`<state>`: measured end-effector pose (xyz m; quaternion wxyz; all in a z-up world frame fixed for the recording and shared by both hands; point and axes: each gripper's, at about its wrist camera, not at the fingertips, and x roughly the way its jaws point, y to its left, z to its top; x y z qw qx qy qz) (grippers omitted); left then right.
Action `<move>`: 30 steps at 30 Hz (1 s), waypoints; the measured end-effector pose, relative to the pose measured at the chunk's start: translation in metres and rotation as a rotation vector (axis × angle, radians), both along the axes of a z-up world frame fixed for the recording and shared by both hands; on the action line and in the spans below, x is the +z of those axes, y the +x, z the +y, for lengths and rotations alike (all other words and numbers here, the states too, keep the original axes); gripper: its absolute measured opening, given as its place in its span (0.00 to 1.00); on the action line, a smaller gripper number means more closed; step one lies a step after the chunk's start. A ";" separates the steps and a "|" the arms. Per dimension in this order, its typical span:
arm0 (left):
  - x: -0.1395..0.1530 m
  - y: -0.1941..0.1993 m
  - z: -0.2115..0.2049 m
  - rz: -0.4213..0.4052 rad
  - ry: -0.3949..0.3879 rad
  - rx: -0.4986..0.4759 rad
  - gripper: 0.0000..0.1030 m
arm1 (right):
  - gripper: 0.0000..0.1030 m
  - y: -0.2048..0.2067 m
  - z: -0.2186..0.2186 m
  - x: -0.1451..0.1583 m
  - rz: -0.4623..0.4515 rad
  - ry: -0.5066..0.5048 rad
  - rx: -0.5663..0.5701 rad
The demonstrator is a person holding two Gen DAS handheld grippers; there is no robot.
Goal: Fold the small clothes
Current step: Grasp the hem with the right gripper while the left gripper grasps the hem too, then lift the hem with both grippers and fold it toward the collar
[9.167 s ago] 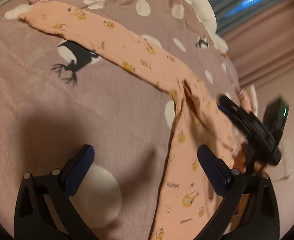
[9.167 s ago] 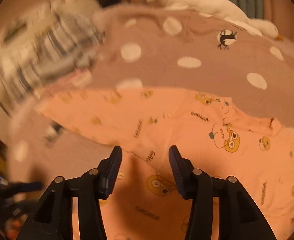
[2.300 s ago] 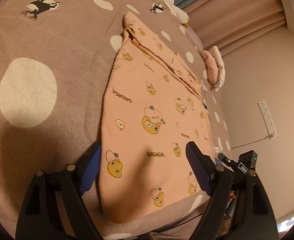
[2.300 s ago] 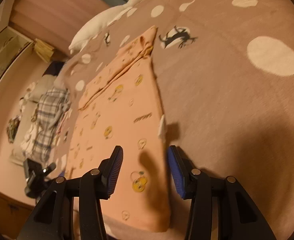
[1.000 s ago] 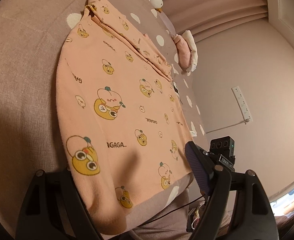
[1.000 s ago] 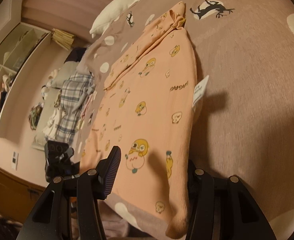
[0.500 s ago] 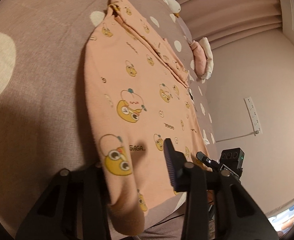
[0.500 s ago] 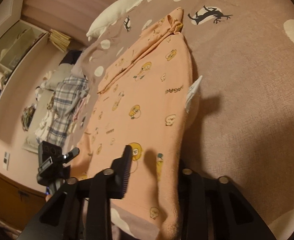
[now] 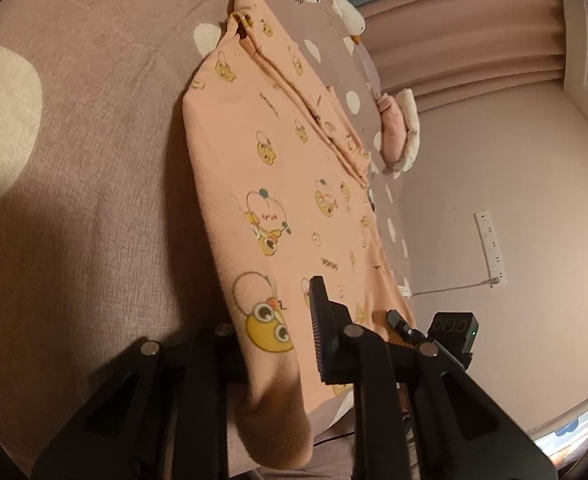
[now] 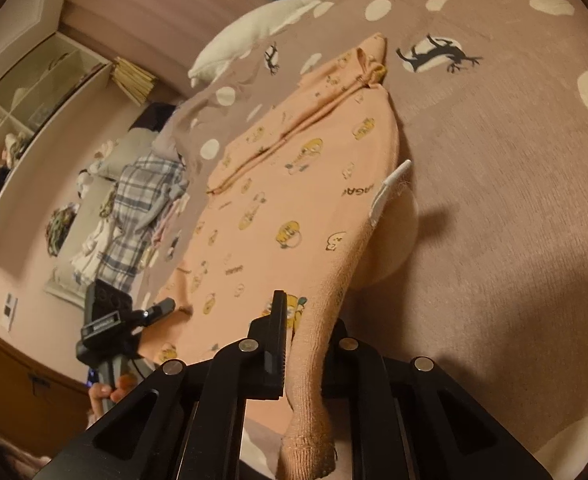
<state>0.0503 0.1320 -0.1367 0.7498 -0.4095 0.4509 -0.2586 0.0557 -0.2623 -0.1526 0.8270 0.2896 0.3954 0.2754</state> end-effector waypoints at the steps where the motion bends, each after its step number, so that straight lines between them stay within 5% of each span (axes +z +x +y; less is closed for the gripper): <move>1: 0.001 0.000 0.000 -0.006 -0.003 0.000 0.17 | 0.13 -0.003 0.000 0.000 -0.007 0.004 0.002; 12: 0.016 0.005 -0.002 -0.092 -0.160 -0.032 0.12 | 0.08 0.004 0.001 0.004 -0.071 0.192 0.041; 20: 0.043 0.026 -0.009 -0.129 -0.074 -0.021 0.04 | 0.05 0.027 0.006 0.020 -0.130 0.312 0.041; 30: 0.070 0.033 -0.014 -0.262 -0.152 -0.076 0.04 | 0.05 0.032 -0.001 0.045 -0.225 0.333 0.042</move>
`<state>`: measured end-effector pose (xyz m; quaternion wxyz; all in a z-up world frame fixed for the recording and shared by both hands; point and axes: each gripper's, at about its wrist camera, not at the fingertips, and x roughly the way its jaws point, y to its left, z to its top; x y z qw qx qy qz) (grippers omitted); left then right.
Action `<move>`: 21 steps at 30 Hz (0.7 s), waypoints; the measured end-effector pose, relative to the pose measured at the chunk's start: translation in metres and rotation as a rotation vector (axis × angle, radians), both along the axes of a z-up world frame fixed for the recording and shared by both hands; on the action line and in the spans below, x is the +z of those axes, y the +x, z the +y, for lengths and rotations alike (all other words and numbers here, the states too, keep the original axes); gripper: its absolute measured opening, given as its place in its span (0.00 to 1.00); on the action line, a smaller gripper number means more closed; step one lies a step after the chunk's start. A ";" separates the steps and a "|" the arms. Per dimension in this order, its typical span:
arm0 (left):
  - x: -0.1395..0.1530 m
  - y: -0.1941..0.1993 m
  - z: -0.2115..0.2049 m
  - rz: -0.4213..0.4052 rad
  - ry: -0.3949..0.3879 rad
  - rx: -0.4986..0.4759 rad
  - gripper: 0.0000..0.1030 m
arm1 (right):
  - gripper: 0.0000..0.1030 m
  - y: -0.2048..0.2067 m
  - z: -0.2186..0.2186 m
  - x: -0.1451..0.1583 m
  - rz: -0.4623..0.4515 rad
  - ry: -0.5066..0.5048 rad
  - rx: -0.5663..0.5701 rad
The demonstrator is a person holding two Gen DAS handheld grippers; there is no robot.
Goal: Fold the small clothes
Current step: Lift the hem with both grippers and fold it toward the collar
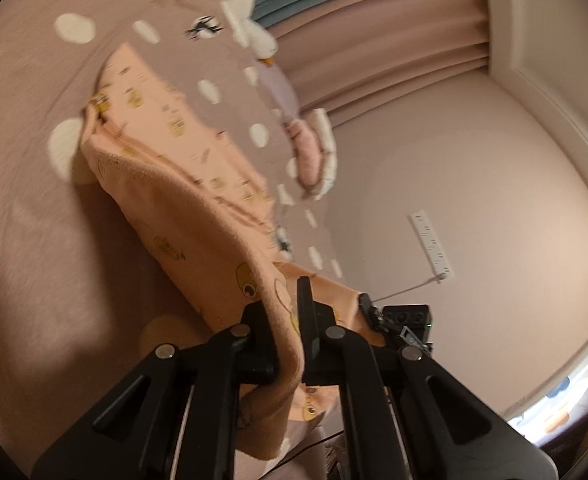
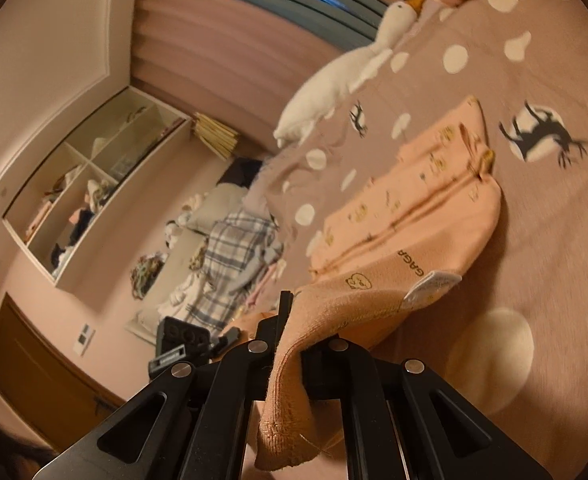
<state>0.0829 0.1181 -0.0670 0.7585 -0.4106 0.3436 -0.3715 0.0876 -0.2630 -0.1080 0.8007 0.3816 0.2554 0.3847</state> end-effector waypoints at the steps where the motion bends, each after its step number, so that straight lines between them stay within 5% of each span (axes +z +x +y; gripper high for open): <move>1: 0.004 0.000 -0.001 -0.018 -0.012 -0.005 0.04 | 0.05 -0.001 0.000 0.003 -0.009 0.001 -0.004; 10: 0.028 -0.023 0.000 -0.196 -0.092 -0.060 0.03 | 0.05 -0.025 0.008 0.026 -0.130 -0.012 0.007; 21: 0.055 -0.060 0.012 -0.284 -0.164 -0.089 0.03 | 0.05 -0.055 0.002 0.039 -0.170 -0.014 0.007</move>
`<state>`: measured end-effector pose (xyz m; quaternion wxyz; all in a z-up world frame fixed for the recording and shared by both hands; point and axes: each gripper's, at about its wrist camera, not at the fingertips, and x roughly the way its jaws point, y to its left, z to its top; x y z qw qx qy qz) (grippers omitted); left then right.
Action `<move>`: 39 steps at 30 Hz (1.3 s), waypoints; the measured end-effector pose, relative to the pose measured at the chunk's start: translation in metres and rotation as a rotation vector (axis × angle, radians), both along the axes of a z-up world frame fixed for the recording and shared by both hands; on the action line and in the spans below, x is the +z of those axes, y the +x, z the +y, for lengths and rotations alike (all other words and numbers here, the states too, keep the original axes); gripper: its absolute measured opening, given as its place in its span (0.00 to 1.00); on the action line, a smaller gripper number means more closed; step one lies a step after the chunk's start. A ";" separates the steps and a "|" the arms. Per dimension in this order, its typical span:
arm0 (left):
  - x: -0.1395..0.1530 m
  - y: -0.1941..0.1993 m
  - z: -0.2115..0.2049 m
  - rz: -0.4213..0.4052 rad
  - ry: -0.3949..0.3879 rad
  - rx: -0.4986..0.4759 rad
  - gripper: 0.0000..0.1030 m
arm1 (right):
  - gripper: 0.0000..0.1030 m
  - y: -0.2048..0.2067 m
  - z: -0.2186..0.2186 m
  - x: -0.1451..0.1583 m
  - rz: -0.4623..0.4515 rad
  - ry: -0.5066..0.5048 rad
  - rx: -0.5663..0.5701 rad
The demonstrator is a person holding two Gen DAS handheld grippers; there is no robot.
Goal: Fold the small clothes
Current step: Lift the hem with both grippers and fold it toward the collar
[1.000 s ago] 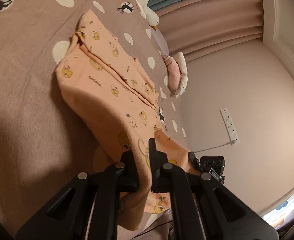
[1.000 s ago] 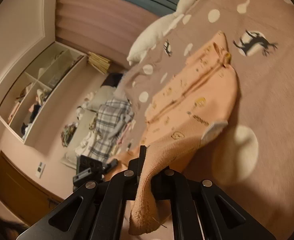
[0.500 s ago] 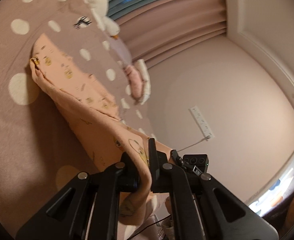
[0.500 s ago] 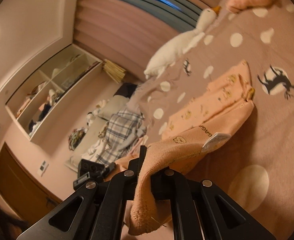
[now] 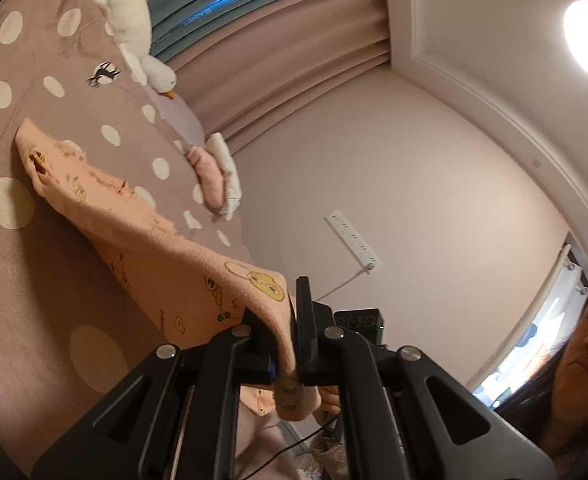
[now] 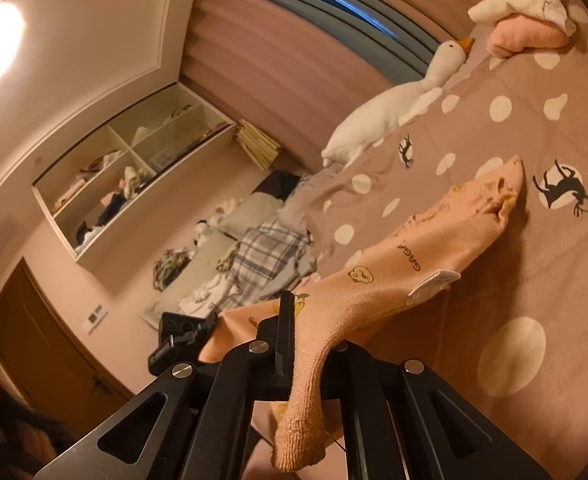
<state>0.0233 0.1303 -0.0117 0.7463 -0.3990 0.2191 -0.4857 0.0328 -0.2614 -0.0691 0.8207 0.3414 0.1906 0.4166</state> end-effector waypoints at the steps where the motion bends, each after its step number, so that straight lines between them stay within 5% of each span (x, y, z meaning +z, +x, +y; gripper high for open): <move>1: 0.004 -0.006 0.002 -0.013 -0.007 -0.002 0.03 | 0.05 -0.003 -0.001 0.002 -0.004 0.001 0.001; 8: 0.011 -0.037 0.006 -0.004 0.035 0.002 0.03 | 0.05 -0.028 -0.006 0.016 -0.020 -0.054 -0.006; 14: 0.002 -0.024 0.015 0.049 0.042 0.058 0.03 | 0.05 -0.016 -0.008 0.008 0.026 -0.063 -0.008; 27: -0.037 0.109 0.041 0.214 0.022 0.232 0.03 | 0.05 0.100 -0.024 -0.009 0.276 -0.031 -0.107; 39: -0.099 0.212 0.046 0.469 0.181 0.309 0.04 | 0.05 0.212 -0.021 -0.073 0.590 -0.134 -0.187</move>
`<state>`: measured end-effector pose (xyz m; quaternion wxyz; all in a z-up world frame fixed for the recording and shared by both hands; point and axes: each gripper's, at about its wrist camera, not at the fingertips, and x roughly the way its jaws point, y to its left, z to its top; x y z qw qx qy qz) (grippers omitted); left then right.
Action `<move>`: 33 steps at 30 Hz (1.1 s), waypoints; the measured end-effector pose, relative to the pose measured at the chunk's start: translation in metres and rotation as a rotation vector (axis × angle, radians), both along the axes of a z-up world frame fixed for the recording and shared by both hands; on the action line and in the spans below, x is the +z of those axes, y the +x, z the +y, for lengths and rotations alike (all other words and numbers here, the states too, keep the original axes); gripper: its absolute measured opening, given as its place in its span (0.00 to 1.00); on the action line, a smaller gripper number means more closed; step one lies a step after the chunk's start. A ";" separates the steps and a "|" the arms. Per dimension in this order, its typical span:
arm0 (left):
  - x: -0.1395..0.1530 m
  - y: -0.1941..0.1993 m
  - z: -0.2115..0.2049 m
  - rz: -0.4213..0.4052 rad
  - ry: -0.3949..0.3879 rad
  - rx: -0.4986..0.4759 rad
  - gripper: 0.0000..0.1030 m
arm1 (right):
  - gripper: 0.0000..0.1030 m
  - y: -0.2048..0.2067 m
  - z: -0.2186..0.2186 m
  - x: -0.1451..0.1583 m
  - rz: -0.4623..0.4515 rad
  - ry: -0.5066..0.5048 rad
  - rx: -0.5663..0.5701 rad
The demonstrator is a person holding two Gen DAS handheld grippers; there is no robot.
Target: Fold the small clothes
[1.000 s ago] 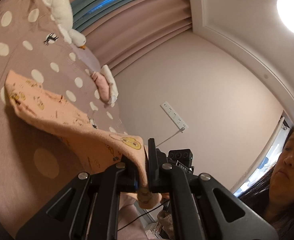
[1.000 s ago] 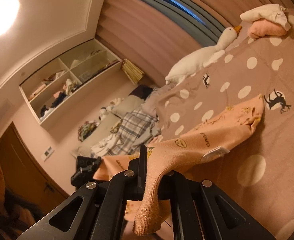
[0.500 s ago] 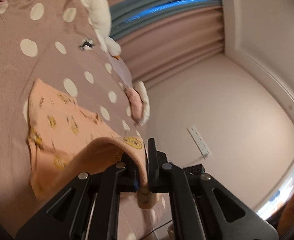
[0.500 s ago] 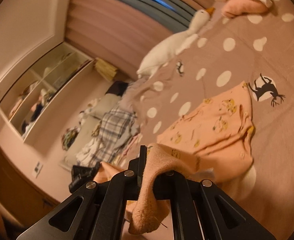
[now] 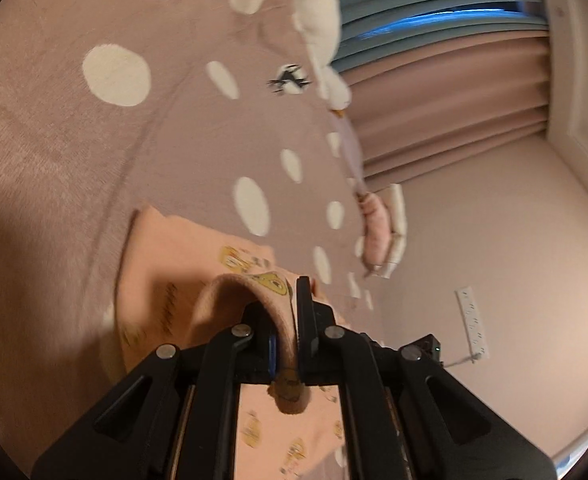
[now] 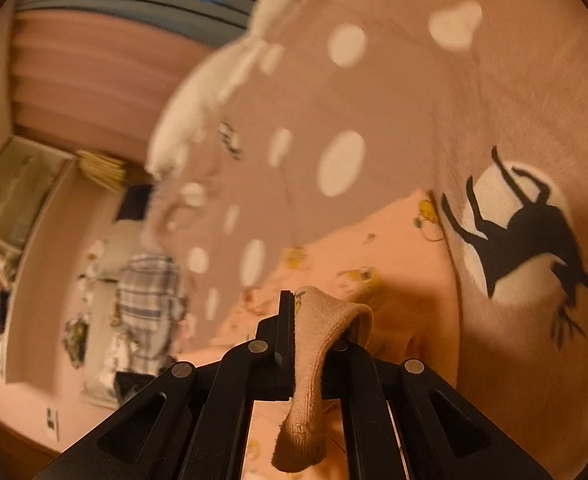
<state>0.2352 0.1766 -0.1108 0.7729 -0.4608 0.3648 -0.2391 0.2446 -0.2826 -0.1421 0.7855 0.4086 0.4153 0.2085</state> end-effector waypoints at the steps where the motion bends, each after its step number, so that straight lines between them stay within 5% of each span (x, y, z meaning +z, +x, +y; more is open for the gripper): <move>1: -0.003 0.006 0.001 0.022 0.001 0.005 0.04 | 0.05 0.003 0.000 -0.002 0.011 0.009 0.006; 5: -0.009 0.024 0.003 0.090 0.022 0.030 0.09 | 0.05 0.016 -0.008 -0.007 0.072 0.068 -0.030; 7: -0.010 0.030 0.007 0.115 0.049 0.055 0.16 | 0.21 0.022 -0.015 -0.012 0.114 0.123 -0.048; 9: -0.011 0.033 0.015 0.159 0.081 0.109 0.49 | 0.45 0.027 -0.025 -0.019 0.164 0.187 -0.085; 10: -0.011 0.033 0.020 0.157 0.070 0.130 0.52 | 0.48 0.027 -0.031 -0.020 0.174 0.218 -0.110; 14: 0.001 0.022 0.042 0.137 0.103 0.210 0.54 | 0.48 0.018 -0.046 -0.006 0.075 0.233 -0.154; 17: 0.013 0.006 0.043 0.106 0.152 0.165 0.54 | 0.50 0.004 -0.051 0.008 -0.002 0.208 -0.167; 23: 0.031 -0.021 -0.004 0.029 0.337 -0.070 0.54 | 0.50 -0.034 -0.025 0.036 -0.129 -0.020 0.038; 28: 0.033 -0.034 -0.062 -0.037 0.609 -0.244 0.52 | 0.49 -0.063 0.020 0.044 -0.207 -0.274 0.205; 33: 0.007 -0.014 -0.099 0.003 0.677 -0.338 0.51 | 0.27 -0.057 0.069 0.032 -0.170 -0.557 0.312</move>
